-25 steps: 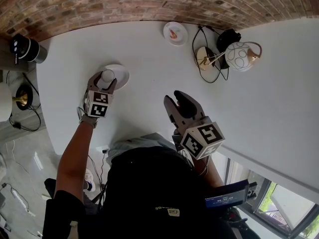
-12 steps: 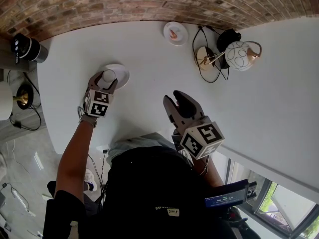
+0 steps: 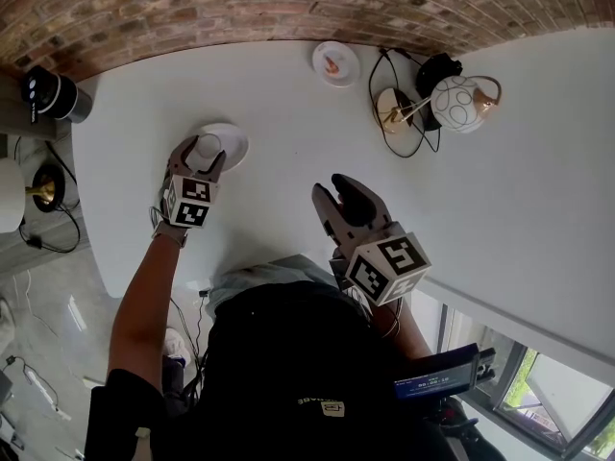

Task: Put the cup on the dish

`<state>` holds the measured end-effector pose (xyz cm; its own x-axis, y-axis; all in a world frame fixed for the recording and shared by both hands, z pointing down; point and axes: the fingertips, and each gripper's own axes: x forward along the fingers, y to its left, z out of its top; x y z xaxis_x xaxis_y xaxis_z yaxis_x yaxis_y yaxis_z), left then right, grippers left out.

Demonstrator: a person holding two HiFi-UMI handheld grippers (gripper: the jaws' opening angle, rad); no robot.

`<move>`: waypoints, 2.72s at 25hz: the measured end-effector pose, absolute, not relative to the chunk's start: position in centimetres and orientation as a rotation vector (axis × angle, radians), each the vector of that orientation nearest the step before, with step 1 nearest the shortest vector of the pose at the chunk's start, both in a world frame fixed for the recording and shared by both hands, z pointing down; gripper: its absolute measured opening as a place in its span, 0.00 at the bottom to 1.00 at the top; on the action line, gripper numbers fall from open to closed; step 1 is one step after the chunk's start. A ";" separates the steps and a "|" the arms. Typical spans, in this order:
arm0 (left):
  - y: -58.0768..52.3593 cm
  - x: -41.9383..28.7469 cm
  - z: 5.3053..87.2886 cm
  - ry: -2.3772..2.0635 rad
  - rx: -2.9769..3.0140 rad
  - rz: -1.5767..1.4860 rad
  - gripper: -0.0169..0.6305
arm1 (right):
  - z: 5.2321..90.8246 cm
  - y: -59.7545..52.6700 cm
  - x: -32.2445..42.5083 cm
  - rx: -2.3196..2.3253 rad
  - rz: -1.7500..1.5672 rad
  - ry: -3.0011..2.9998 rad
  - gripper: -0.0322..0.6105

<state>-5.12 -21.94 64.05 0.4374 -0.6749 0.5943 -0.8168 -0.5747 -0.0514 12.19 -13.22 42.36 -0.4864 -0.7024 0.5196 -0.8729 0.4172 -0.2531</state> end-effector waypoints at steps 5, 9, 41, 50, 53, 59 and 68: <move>-21.7 -5.0 63.0 -1.309 2.468 0.831 0.44 | 42.2 -13.2 11.8 1.349 0.718 -2.357 0.28; -21.5 -5.4 62.2 -1.309 2.482 0.824 0.44 | 42.0 -13.4 10.9 1.341 0.715 -2.380 0.28; -14.9 -11.9 43.6 -1.622 2.462 0.579 0.43 | 38.7 -15.4 2.9 1.120 0.750 -2.711 0.28; -12.2 -14.6 38.9 -1.760 2.373 0.437 0.43 | 38.4 -16.3 -0.7 0.983 0.755 -2.789 0.28; -11.4 -15.8 37.8 -1.815 2.325 0.382 0.43 | 38.3 -16.5 -2.3 0.935 0.753 -2.811 0.28; -10.0 -17.1 36.4 -1.826 2.276 0.272 0.43 | 36.7 -16.7 -5.3 0.858 0.696 -2.865 0.28; -9.2 -17.1 36.0 -1.739 2.247 0.149 0.43 | 35.3 -16.4 -6.6 0.831 0.649 -2.896 0.28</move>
<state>-17.11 -9.15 36.05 0.2639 -0.9290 0.2595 -0.9596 -0.2255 0.1685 -6.60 -16.45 35.33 -0.8531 -0.4936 0.1692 -0.5186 0.7662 -0.3796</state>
